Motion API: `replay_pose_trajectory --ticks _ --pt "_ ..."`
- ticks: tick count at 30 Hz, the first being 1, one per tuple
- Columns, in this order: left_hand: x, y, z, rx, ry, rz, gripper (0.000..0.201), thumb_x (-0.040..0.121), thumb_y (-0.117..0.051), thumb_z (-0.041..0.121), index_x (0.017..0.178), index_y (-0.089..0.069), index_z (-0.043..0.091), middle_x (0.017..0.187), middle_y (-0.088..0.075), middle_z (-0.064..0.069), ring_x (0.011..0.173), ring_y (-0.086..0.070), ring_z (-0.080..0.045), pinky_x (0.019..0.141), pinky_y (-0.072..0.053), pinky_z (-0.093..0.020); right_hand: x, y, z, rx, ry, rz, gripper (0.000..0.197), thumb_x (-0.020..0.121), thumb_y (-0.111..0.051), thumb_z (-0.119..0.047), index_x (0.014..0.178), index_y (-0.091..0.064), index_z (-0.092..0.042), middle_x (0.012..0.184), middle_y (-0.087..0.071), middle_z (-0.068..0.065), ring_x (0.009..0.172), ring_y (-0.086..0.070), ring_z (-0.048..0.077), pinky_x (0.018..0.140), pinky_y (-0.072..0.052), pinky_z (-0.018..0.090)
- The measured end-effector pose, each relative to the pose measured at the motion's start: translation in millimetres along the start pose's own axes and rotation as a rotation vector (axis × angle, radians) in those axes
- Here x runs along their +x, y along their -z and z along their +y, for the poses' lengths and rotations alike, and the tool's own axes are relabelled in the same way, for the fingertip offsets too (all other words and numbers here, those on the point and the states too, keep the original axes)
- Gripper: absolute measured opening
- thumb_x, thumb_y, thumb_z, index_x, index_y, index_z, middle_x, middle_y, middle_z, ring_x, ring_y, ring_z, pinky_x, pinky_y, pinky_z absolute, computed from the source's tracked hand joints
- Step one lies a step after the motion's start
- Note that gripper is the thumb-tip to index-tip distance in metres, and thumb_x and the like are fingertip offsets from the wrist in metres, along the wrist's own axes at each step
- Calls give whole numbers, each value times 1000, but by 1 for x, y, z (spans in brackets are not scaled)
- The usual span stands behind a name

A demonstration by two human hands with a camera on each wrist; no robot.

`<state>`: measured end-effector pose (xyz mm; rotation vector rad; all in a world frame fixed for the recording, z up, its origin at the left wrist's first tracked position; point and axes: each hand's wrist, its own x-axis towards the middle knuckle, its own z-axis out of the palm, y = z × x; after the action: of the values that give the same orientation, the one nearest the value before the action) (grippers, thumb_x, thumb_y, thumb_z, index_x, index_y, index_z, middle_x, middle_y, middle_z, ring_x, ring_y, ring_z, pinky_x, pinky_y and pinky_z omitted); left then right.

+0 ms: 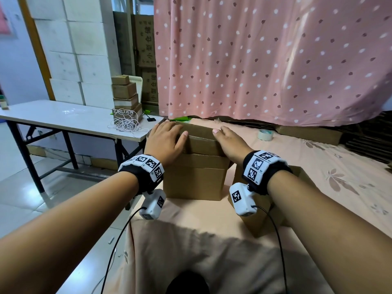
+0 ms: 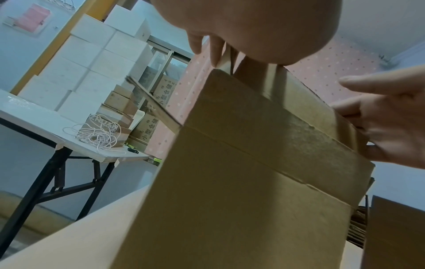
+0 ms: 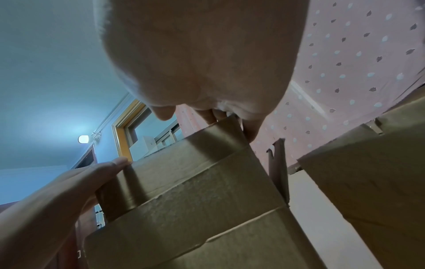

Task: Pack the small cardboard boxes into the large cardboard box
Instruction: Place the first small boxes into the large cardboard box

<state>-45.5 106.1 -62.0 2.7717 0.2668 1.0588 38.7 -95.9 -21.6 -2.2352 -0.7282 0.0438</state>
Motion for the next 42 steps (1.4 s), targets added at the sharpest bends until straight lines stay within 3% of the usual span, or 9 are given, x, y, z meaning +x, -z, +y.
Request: replay_pose_trajectory --ticks 6,14,20,27,38,42 --pt "-7 -7 -3 -25 56 -12 71 95 -20 58 129 -65 15 136 -62 -8 132 -51 -29 117 -33 -50 4 -7 6 -27 -6 -19 65 107 -33 -46 160 -23 -9 167 -24 7 154 -23 22 122 -18 33" --pt "-14 -13 -4 -96 107 -24 57 99 -33 49 125 -67 11 132 -62 -12 124 -55 -31 112 -39 -49 4 -12 6 -61 -5 -56 65 107 -32 -47 160 -22 -11 168 -21 4 155 -19 19 122 -15 33" --pt "-20 -20 -5 -136 107 -13 60 98 -33 50 122 -68 8 129 -61 -13 123 -55 -32 112 -40 -48 -1 -11 7 -108 1 -78 59 109 -31 -41 155 -31 -6 163 -30 10 152 -24 22 119 -18 31" --pt "-23 -24 -7 -127 105 -28 70 95 -24 57 121 -69 8 127 -62 -13 123 -55 -32 112 -40 -49 -2 -16 13 -128 -5 -90 61 109 -31 -43 157 -27 -6 164 -28 9 153 -23 22 120 -17 31" --pt "-27 -23 -5 -110 115 -46 53 100 -38 46 122 -68 8 129 -61 -14 125 -54 -33 113 -39 -49 0 -21 19 -177 -2 -100 57 109 -31 -42 151 -37 -4 158 -37 13 148 -30 26 118 -22 36" --pt "-30 -24 -5 -105 119 -47 53 100 -38 45 123 -68 7 130 -61 -15 127 -53 -33 114 -39 -50 4 -24 25 -176 -14 -100 53 108 -32 -43 142 -46 -6 148 -46 12 142 -38 29 117 -29 40"
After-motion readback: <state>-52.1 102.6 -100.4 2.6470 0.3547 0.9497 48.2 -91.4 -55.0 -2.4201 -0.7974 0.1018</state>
